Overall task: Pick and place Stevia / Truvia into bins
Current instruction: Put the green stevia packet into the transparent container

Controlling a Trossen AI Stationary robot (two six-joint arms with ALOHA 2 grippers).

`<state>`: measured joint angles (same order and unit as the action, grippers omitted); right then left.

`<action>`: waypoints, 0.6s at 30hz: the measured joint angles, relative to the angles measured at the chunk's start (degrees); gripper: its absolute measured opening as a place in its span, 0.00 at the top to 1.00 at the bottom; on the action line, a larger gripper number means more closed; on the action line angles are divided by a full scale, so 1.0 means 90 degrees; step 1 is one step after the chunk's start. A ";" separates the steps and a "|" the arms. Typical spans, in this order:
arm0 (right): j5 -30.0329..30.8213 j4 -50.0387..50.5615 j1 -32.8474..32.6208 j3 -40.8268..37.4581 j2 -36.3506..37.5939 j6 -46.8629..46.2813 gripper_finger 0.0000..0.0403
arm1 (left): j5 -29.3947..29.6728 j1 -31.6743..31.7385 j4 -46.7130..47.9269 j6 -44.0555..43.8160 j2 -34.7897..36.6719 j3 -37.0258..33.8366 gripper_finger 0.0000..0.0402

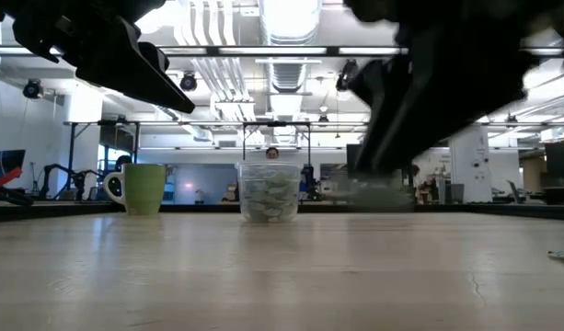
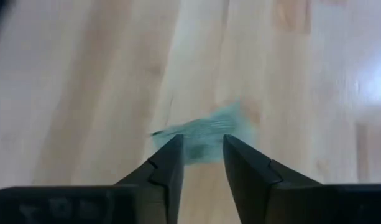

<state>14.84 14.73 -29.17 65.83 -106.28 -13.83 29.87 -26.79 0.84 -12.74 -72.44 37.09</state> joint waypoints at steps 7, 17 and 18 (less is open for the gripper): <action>0.0520 0.0044 0.0302 -0.0416 -0.0064 -0.0933 0.63 | 0.0001 0.0000 -0.0061 -0.0037 -0.0001 0.0002 0.54; 0.0011 0.1226 -0.0378 -0.0430 0.0291 -0.1850 0.61 | 0.0002 0.0000 -0.0034 -0.0025 -0.0002 0.0002 0.54; 0.0012 0.1343 -0.0518 -0.0430 0.0347 -0.2038 0.61 | 0.0002 0.0001 -0.0036 -0.0021 -0.0003 0.0002 0.54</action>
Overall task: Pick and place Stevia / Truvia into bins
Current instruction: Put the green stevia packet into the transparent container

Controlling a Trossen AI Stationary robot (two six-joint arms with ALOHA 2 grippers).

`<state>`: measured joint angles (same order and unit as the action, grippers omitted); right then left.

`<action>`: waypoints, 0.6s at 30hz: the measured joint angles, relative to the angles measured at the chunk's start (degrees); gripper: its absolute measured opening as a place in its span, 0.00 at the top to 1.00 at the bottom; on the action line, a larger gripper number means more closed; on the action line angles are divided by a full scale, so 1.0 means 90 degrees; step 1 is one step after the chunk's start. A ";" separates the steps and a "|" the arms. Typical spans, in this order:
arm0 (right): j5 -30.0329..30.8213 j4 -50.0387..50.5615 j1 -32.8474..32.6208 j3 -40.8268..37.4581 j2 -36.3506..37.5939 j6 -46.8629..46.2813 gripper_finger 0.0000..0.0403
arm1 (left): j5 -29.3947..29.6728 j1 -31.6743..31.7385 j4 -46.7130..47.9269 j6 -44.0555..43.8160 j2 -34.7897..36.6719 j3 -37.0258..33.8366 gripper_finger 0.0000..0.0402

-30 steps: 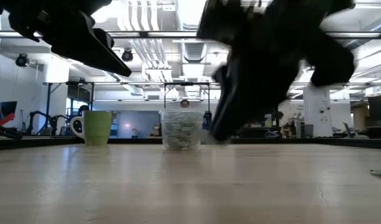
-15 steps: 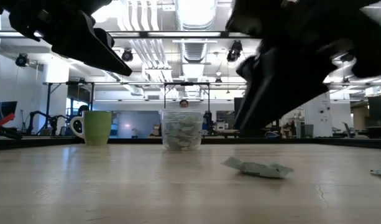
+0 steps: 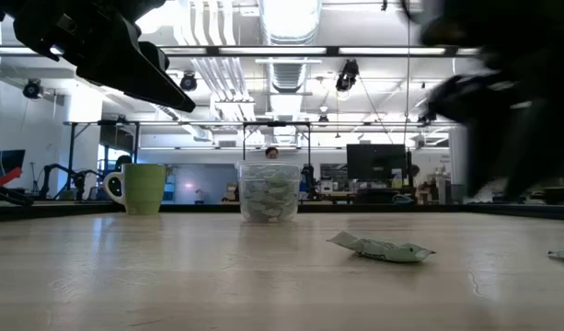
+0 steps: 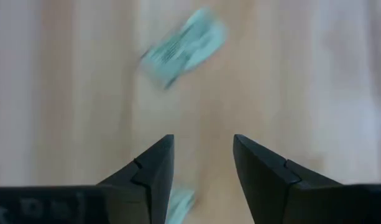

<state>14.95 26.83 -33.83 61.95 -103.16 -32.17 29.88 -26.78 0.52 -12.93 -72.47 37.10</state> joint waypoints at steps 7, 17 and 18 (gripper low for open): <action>0.0003 0.0645 -0.0853 -0.0021 0.0086 -0.1250 0.66 | 0.0001 0.0002 0.0009 0.0032 -0.0002 -0.0007 0.54; 0.0303 0.0422 -0.1085 -0.0457 0.0086 -0.2054 0.71 | 0.0003 0.0002 0.0002 0.0019 -0.0002 -0.0010 0.54; 0.0310 0.0321 -0.1085 -0.0532 0.0086 -0.2075 0.71 | 0.0003 0.0002 0.0002 0.0017 -0.0002 -0.0010 0.54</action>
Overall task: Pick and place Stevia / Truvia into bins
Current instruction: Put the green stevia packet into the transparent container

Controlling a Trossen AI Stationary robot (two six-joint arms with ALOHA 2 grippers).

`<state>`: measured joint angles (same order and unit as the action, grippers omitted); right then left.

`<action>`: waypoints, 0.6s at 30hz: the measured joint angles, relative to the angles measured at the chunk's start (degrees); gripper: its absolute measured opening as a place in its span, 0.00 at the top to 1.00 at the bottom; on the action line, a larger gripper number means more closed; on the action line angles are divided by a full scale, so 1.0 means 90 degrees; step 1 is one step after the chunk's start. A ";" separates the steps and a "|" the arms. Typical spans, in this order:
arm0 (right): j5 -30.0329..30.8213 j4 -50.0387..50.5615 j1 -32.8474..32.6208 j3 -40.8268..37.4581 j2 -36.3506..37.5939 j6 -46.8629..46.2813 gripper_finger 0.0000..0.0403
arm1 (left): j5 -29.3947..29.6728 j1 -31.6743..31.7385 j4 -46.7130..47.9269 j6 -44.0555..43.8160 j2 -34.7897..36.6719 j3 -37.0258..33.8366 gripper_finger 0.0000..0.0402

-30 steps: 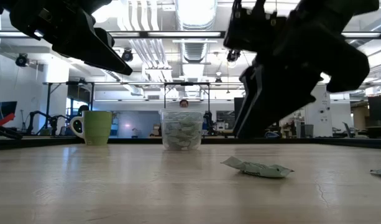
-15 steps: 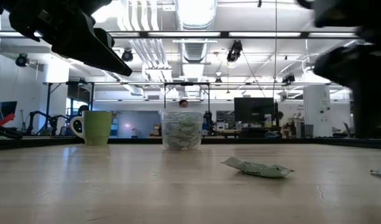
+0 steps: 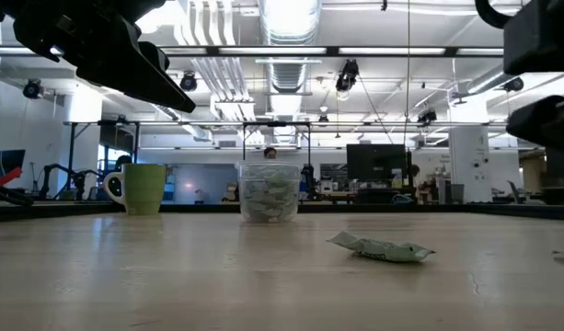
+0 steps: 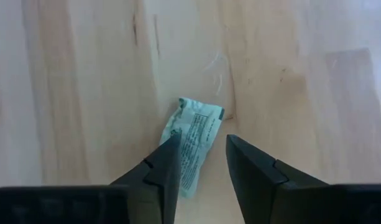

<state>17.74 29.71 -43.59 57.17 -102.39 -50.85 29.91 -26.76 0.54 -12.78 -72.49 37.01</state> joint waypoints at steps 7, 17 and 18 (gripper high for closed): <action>-0.0220 -0.0248 -0.0002 -0.0166 0.0000 -0.0074 0.67 | 0.0000 0.0000 -0.0002 -0.0002 0.0000 -0.0001 0.54; -0.0271 -0.0279 -0.0002 -0.0254 0.0005 -0.0085 0.84 | 0.0002 0.0000 -0.0002 -0.0005 0.0000 -0.0005 0.54; -0.0261 -0.0274 -0.0002 -0.0247 0.0005 -0.0026 0.86 | 0.0002 0.0000 -0.0002 -0.0004 0.0000 -0.0005 0.54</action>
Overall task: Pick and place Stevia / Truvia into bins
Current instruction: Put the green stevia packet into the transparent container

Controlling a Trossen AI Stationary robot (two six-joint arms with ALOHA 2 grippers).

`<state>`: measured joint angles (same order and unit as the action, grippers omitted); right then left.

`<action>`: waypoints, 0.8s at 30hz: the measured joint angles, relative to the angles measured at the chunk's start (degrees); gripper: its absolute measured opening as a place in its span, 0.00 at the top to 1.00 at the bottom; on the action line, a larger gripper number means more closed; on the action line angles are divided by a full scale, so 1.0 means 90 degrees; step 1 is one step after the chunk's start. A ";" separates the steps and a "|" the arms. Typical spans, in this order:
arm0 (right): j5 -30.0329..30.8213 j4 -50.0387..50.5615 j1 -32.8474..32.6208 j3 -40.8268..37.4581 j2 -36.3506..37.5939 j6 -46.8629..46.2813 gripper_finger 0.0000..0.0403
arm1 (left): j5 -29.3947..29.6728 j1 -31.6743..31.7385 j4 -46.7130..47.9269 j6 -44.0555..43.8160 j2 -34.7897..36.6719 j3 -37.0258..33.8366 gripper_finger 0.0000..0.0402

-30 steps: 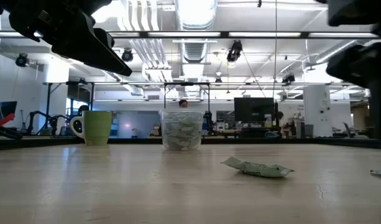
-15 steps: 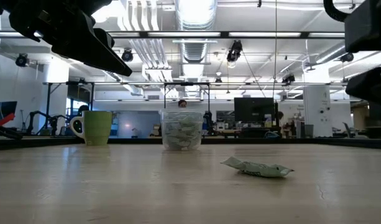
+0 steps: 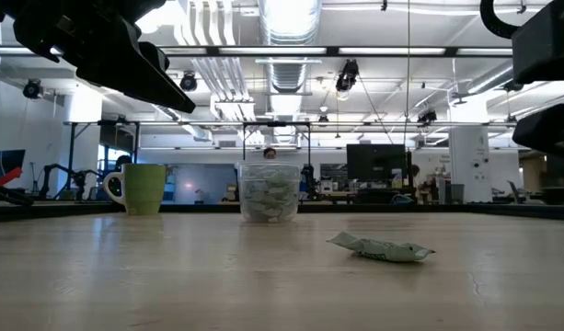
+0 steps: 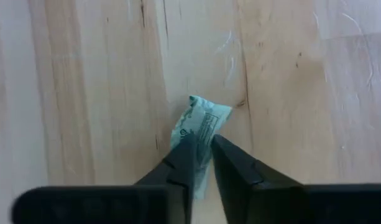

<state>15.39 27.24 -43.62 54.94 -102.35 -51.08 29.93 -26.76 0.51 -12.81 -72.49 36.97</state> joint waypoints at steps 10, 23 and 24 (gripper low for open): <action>0.0753 -0.0044 0.0172 0.0145 -0.0005 0.0696 0.98 | -0.0001 0.0000 0.0000 -0.0016 0.0000 0.0000 0.54; 0.2754 -0.0129 0.1715 0.0870 0.0014 0.3492 0.98 | -0.0211 0.0000 -0.0140 0.0003 -0.0002 -0.0005 0.54; 0.2780 -0.0206 0.1898 0.0941 0.0019 0.3794 0.98 | -0.0214 0.0000 -0.0141 0.0008 -0.0002 -0.0008 0.54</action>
<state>40.41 25.39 -26.53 63.41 -102.17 -16.94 28.01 -26.76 -0.75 -12.74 -72.51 36.90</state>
